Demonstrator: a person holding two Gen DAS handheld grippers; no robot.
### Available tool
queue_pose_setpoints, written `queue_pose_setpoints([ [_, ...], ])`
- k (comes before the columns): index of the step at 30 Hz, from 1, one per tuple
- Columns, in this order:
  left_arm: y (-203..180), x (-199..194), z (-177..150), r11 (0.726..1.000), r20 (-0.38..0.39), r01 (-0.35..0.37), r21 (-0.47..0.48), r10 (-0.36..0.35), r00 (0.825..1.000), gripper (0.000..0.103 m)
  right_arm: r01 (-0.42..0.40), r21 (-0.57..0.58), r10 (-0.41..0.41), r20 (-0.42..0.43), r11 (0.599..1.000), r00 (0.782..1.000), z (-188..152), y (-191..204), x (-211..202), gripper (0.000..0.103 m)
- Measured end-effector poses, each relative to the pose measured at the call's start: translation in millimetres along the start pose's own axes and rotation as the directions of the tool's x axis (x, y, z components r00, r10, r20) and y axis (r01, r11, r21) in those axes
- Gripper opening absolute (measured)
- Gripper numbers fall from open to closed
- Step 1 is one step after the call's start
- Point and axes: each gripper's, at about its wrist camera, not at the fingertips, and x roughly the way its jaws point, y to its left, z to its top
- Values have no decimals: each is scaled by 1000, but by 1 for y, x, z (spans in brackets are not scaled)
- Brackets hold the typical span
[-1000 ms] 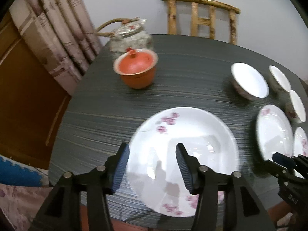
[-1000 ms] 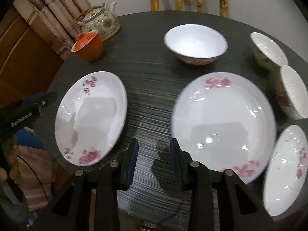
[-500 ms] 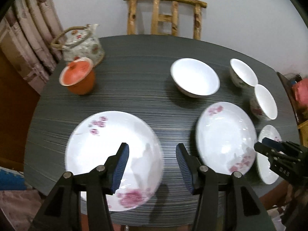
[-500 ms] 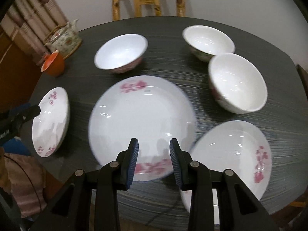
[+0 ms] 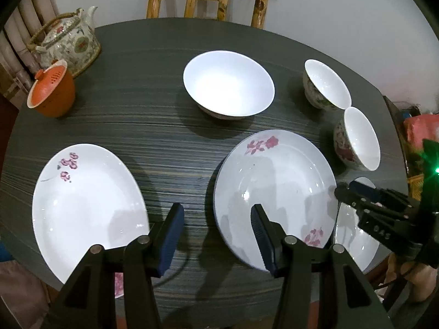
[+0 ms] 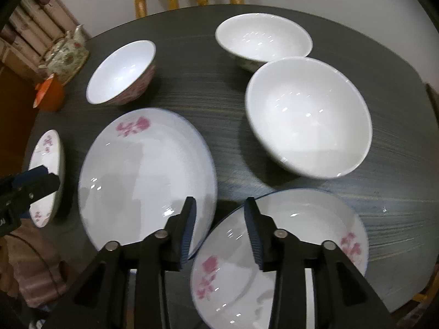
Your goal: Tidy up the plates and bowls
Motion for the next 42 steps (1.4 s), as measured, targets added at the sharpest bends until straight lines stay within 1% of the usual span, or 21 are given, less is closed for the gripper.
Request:
queue_pose_setpoints([
  [2,-1,3,0,1000,-10,3,-4,-3,1000,52,-22,1,22,11,1000,1000,5,-2,-1,36],
  [5,-7,9,3,1000,-17,-3,0,3,1000,52,-50,10,50,1,999,999,10,-4,3,36],
  [6,-7,11,3,1000,-20,-6,-3,6,1000,52,-69,1,69,-3,998,998,11,-2,5,34],
  [8,-8,13,5,1000,-20,-5,-10,5,1000,52,-67,-9,67,-8,998,998,12,0,8,33],
  [11,-8,14,9,1000,-22,3,-28,-4,1000,52,-71,-14,71,-22,997,997,15,3,18,27],
  [13,-9,15,10,999,-20,10,-35,-10,1000,52,-73,-12,73,-27,997,997,16,4,22,21],
  [16,-7,17,11,999,-26,17,-42,-18,1000,52,-85,-8,85,-34,996,996,17,5,26,17],
  [22,-6,21,11,998,-41,24,-55,-27,999,52,-107,-11,106,-36,994,994,17,7,28,16],
  [24,-4,22,11,997,-45,38,-65,-41,998,51,-112,-12,111,-38,994,993,18,7,29,16],
  [25,-2,22,10,997,-49,38,-72,-42,998,41,-111,-11,110,-38,994,993,18,7,30,16],
  [26,-1,22,10,996,-52,40,-78,-44,998,25,-114,-8,113,-38,993,993,18,6,30,16],
  [27,1,23,9,995,-61,54,-86,-59,996,21,-119,-3,119,-40,993,992,18,6,31,16],
  [28,2,25,9,994,-70,62,-87,-68,995,18,-122,3,122,-42,993,992,18,5,32,16],
  [31,4,27,6,995,-79,50,-90,-57,995,18,-122,2,122,-47,993,991,15,3,33,16],
  [33,6,27,4,993,-82,64,-99,-72,994,18,-129,7,129,-46,992,990,15,2,34,16],
  [36,7,20,2,994,-65,68,-84,-74,995,18,-129,7,129,-46,992,991,16,5,35,16],
  [38,8,17,2,993,-59,75,-91,-80,995,18,-135,8,135,-47,991,990,16,4,35,16],
  [42,17,8,1,994,-35,41,-103,-45,998,18,-143,11,143,-48,990,989,16,4,37,16],
])
